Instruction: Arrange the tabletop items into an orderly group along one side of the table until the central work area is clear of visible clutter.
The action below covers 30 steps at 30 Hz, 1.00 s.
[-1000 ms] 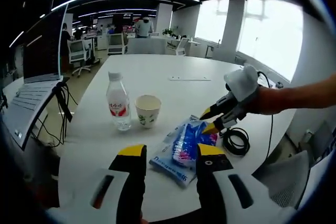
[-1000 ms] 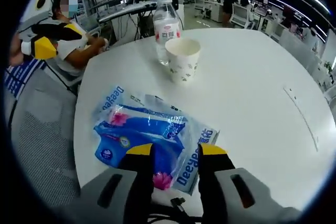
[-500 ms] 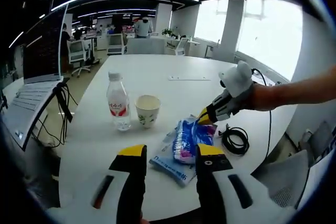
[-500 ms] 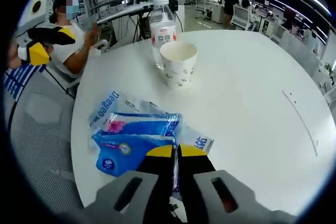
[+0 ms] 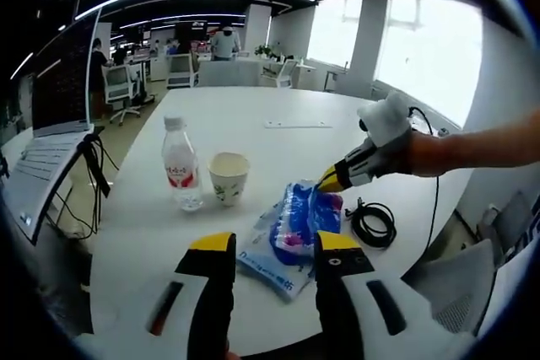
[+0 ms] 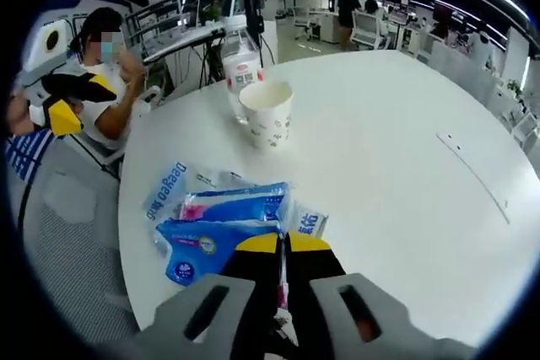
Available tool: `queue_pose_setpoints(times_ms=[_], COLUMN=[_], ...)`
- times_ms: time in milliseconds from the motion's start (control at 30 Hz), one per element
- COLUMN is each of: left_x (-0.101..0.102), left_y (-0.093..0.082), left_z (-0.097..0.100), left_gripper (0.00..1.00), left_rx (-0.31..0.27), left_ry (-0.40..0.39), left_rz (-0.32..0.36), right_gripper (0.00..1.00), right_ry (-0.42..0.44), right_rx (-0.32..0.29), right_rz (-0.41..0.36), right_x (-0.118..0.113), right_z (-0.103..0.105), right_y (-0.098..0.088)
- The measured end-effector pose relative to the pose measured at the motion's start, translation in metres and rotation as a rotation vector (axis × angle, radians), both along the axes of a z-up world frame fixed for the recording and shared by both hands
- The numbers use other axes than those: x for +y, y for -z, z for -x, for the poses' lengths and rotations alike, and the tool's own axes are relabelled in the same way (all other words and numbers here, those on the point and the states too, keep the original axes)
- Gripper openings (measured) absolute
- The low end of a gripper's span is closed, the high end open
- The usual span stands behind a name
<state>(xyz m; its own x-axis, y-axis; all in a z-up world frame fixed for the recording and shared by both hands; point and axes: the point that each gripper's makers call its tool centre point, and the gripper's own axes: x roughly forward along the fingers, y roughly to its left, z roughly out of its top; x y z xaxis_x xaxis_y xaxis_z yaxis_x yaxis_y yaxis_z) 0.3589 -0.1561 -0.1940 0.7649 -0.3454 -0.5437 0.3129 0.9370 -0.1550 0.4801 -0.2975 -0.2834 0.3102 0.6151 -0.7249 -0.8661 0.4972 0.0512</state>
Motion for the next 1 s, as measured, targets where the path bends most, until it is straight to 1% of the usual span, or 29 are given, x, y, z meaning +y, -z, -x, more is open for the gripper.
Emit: queue_pose_setpoints(times_ms=[133,333,467,600,700,733,767,800,900,1000], left_x=[-0.003,-0.006,-0.008,-0.011,-0.012,-0.012,-0.012,-0.013,-0.012,-0.012], left_y=[0.001,0.001,0.001,0.0,0.001,0.002,0.002,0.002,0.001,0.0], left_z=[-0.001,-0.002,-0.003,-0.005,-0.005,-0.005,-0.005,-0.005,-0.006,-0.006], left_gripper=[0.36,0.36,0.36,0.36,0.36,0.36,0.36,0.36,0.36,0.36], left_rx=[0.0,0.002,0.003,0.001,0.003,0.005,0.006,0.006,0.006,0.006], left_ry=[0.007,0.014,0.019,0.027,0.034,0.036,0.036,0.038,0.039,0.04], left_rz=[0.001,0.005,0.004,0.003,-0.002,-0.003,-0.003,-0.003,-0.006,-0.009], right_gripper=[0.0,0.0,0.0,0.0,0.0,0.0,0.0,0.0,0.0,0.0], right_ry=[0.045,0.097,0.156,0.209,0.267,0.3,0.311,0.338,0.378,0.424], right_rx=[-0.003,0.005,0.007,-0.004,-0.013,-0.016,-0.017,-0.019,-0.02,-0.037], right_rz=[-0.027,-0.046,-0.066,-0.057,-0.055,-0.051,-0.047,-0.036,-0.034,-0.024], right_x=[-0.01,-0.024,-0.035,-0.05,-0.063,-0.069,-0.072,-0.08,-0.09,-0.1], right_z=[-0.011,-0.014,-0.02,-0.028,-0.034,-0.037,-0.039,-0.041,-0.044,-0.046], right_y=[-0.005,-0.008,-0.013,-0.013,-0.015,-0.016,-0.015,-0.016,-0.018,-0.022])
